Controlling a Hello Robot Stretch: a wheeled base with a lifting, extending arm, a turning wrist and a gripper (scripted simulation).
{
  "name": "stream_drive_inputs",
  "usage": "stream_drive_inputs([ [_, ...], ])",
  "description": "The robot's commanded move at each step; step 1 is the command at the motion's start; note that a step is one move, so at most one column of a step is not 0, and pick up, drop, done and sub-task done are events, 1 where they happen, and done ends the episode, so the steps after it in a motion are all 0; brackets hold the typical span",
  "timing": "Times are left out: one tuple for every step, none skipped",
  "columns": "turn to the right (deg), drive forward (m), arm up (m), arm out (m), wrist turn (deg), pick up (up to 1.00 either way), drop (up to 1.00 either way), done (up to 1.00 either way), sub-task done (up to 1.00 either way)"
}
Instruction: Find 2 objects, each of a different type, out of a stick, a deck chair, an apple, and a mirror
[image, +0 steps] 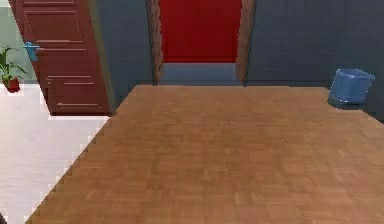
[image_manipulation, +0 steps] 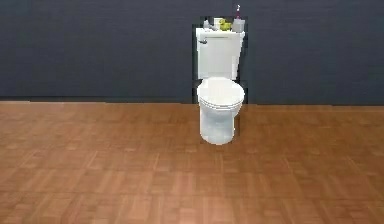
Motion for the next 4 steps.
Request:
stream_drive_inputs([
  [0.0, 1.00, 0.00, 0.00, 0.0, 0.00, 0.00, 0.00, 0.00],
  [0.0, 1.00, 0.00, 0.00, 0.0, 0.00, 0.00, 0.00, 0.00],
  [0.0, 1.00, 0.00, 0.00, 0.0, 0.00, 0.00, 0.00, 0.00],
  [0.0, 1.00, 0.00, 0.00, 0.0, 0.00, 0.00, 0.00, 0.00],
])
